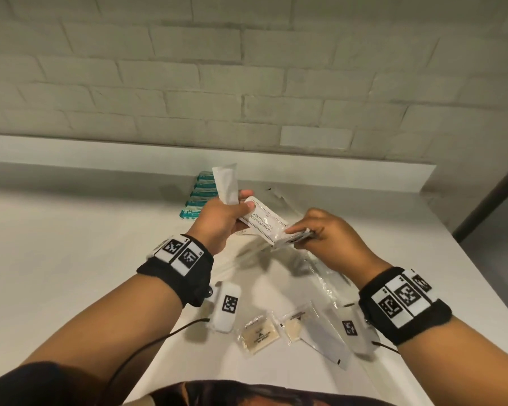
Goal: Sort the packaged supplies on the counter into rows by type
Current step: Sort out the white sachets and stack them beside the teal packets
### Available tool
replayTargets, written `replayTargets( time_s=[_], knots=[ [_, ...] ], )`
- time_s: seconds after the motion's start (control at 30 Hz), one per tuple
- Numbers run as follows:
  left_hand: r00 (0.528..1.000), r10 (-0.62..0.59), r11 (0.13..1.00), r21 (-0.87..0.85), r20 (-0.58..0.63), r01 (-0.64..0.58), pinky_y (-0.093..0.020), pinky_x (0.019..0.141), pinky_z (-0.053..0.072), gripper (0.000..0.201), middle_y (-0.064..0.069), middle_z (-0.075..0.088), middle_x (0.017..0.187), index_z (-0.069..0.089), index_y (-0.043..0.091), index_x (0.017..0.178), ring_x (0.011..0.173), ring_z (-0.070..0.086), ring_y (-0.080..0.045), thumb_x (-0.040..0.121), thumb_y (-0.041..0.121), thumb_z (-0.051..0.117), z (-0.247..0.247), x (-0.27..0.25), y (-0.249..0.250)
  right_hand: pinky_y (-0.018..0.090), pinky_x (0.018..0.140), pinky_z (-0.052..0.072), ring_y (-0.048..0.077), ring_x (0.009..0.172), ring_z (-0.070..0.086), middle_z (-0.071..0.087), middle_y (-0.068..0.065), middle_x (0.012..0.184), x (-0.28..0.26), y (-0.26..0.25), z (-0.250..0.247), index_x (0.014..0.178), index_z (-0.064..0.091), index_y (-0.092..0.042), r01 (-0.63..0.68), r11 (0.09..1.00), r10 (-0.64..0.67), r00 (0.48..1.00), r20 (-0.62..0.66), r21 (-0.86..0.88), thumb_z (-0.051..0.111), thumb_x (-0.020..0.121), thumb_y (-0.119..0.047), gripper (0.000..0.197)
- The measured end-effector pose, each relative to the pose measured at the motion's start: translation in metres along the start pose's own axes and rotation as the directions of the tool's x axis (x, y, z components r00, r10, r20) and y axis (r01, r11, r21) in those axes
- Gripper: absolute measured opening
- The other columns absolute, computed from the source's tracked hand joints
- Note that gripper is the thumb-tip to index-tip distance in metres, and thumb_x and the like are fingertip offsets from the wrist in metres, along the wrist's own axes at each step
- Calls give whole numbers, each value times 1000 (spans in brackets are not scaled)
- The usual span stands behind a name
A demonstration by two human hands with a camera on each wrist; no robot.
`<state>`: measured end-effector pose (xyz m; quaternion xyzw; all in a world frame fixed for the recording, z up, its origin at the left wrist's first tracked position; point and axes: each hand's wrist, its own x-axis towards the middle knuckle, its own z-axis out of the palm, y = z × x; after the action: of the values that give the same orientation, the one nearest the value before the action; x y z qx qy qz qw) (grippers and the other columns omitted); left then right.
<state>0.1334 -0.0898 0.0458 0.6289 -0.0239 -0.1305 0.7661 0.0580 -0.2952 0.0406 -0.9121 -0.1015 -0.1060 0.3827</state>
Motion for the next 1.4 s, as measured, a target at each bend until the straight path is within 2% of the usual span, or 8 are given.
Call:
replayTargets(
  time_s=[0.2,0.33,0.53,0.73,0.87,1.0,1.2,1.4],
  knots=[
    [995,63,995,83,-82,-56,-37,78,55,18,-5,63,86,62,15,90,81,65,-23,90,-2,59,-7,5,-3,15,51,48,3,57,65,71,-4,67,-4,1,-28,79,70,-16,-313,879,300,950,92,360,76,76,-2,15],
    [989,58,991,-114,-135,-73,-36,78,57,22,-8,59,87,45,14,81,88,64,-24,93,-3,52,1,6,-3,38,65,50,28,74,67,75,8,85,9,-2,-24,95,66,-12,-276,754,348,938,-6,596,72,82,-13,14],
    [998,-56,890,-452,35,65,-33,82,58,24,-18,64,114,53,-3,118,96,67,-24,95,2,50,22,1,-7,42,76,54,31,93,67,70,15,106,27,-27,10,111,63,-11,-294,503,373,922,103,813,56,95,-13,18],
    [978,-71,977,-183,195,107,-28,64,59,29,-9,67,80,55,13,70,70,69,-21,93,-5,52,23,-12,-13,35,63,55,25,90,69,70,8,108,42,-32,16,118,49,-10,-191,497,486,870,-88,847,66,87,-5,36],
    [981,-97,991,105,165,80,-25,50,50,20,-3,56,73,52,15,85,58,59,-16,95,33,55,23,-19,-15,33,64,54,20,83,67,68,4,98,41,-27,15,120,50,-10,-191,492,488,869,-87,849,65,87,-4,37],
    [986,-142,961,249,83,117,-25,47,31,66,5,40,62,54,15,90,52,43,-13,85,75,26,15,-13,-19,25,52,43,20,70,61,64,5,86,36,-17,8,112,52,-11,-190,467,514,853,-90,864,59,92,-7,22],
    [990,-75,976,212,121,48,-25,60,51,37,-3,56,92,45,7,118,71,55,-12,89,14,66,16,-12,-28,42,77,49,21,79,65,67,4,89,25,2,9,104,54,-14,-208,395,533,845,-39,895,61,91,-4,17],
    [993,-58,982,184,102,38,-19,57,53,39,-7,61,99,45,6,114,70,60,-11,84,3,70,14,-9,-35,44,84,52,23,87,64,66,6,94,18,8,12,112,53,-10,-227,392,538,842,-22,891,60,91,-3,23]
  ],
)
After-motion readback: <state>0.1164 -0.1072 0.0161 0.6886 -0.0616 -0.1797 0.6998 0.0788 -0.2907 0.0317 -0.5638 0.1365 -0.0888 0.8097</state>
